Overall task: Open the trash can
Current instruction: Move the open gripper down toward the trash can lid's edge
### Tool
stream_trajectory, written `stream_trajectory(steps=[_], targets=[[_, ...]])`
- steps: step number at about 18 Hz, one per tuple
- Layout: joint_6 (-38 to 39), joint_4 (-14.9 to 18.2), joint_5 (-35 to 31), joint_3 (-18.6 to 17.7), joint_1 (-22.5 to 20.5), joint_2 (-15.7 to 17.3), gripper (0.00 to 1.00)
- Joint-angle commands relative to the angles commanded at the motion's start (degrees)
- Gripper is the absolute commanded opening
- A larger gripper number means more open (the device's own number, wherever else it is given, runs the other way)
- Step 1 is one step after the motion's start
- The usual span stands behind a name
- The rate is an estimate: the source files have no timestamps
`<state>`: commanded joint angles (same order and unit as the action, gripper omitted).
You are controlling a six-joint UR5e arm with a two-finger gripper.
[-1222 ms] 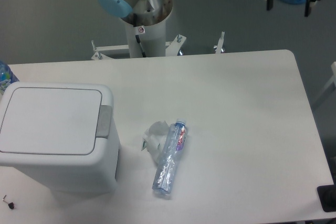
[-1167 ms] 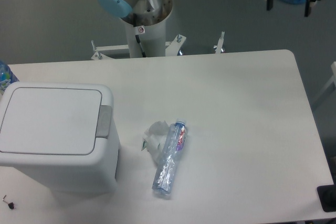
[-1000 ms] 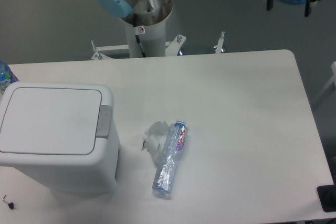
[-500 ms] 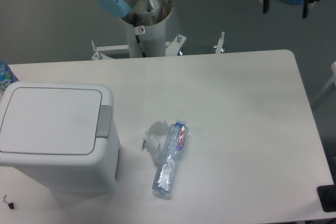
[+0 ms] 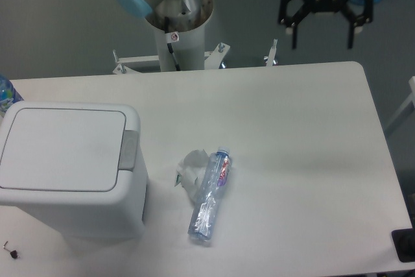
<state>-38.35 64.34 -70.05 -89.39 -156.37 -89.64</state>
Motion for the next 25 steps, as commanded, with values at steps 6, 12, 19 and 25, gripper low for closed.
stream_trajectory(steps=[6,12,19,25], targets=[[9.7,-0.2,0.3,1.6,5.1,-2.4,1.00],[21.6,-6.8,0.4,1.2,11.7,-5.9,1.00],[26.8,-9.7,-0.1,0.8,16.8,-8.3,1.00],[28.2,-9.8,-0.1,0.4,19.6,-9.0,1.00]])
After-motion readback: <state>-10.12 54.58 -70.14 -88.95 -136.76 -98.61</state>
